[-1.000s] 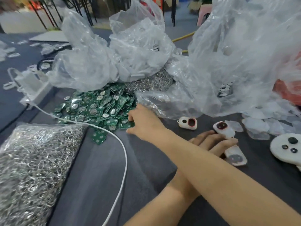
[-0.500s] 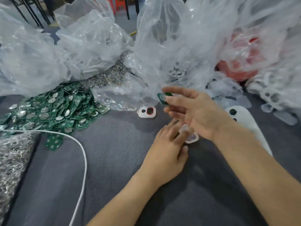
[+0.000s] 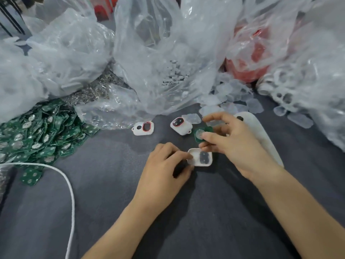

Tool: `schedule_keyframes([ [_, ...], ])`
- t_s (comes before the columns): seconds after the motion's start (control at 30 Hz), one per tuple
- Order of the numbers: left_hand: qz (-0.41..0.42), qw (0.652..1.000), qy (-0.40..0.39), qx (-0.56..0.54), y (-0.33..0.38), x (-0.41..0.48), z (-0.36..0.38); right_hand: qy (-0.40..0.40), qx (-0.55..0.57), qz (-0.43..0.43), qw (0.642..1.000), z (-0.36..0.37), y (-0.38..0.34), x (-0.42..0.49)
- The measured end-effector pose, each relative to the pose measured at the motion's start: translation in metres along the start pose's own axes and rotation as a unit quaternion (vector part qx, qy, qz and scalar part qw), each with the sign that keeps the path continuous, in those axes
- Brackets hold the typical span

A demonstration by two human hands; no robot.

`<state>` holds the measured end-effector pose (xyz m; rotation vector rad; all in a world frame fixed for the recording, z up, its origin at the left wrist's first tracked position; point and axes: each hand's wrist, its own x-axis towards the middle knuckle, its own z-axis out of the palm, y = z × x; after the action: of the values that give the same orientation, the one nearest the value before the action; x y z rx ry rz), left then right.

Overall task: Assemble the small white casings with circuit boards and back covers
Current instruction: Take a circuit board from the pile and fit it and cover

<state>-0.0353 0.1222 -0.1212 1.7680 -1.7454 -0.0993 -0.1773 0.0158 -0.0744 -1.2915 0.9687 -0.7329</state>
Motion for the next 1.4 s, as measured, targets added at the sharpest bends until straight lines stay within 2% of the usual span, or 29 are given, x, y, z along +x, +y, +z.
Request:
schedule_keyframes([
  [0.1, -0.012, 1.0, 0.012, -0.006, 0.0, 0.001, -0.001, -0.015, -0.006, -0.009, 1.0, -0.004, -0.001, 0.0],
  [0.27, -0.036, 0.999, -0.017, -0.031, 0.004, 0.001, -0.005, -0.079, -0.073, -0.003, 0.994, -0.01, -0.001, 0.0],
  [0.37, -0.068, 0.996, -0.039, -0.04, 0.004, 0.003, -0.007, -0.126, -0.174, -0.023, 0.976, -0.016, -0.005, -0.001],
  [0.47, -0.062, 0.996, -0.048, -0.037, 0.003, 0.002, -0.007, -0.136, -0.249, -0.045, 0.958, -0.018, -0.005, 0.0],
  [0.67, -0.055, 0.997, -0.032, -0.036, 0.004, 0.001, -0.007, -0.148, -0.248, -0.041, 0.957, -0.023, 0.005, -0.004],
  [0.83, -0.058, 0.997, -0.047, -0.028, 0.002, 0.001, -0.006, -0.107, -0.252, -0.072, 0.959, -0.024, 0.01, -0.007],
  [1.13, -0.062, 0.996, -0.05, -0.033, 0.0, 0.002, -0.004, -0.125, -0.32, -0.087, 0.935, -0.021, 0.016, -0.004],
  [1.4, -0.076, 0.994, -0.04, -0.064, 0.0, 0.003, -0.004, -0.142, -0.333, -0.09, 0.928, -0.021, 0.014, -0.005],
])
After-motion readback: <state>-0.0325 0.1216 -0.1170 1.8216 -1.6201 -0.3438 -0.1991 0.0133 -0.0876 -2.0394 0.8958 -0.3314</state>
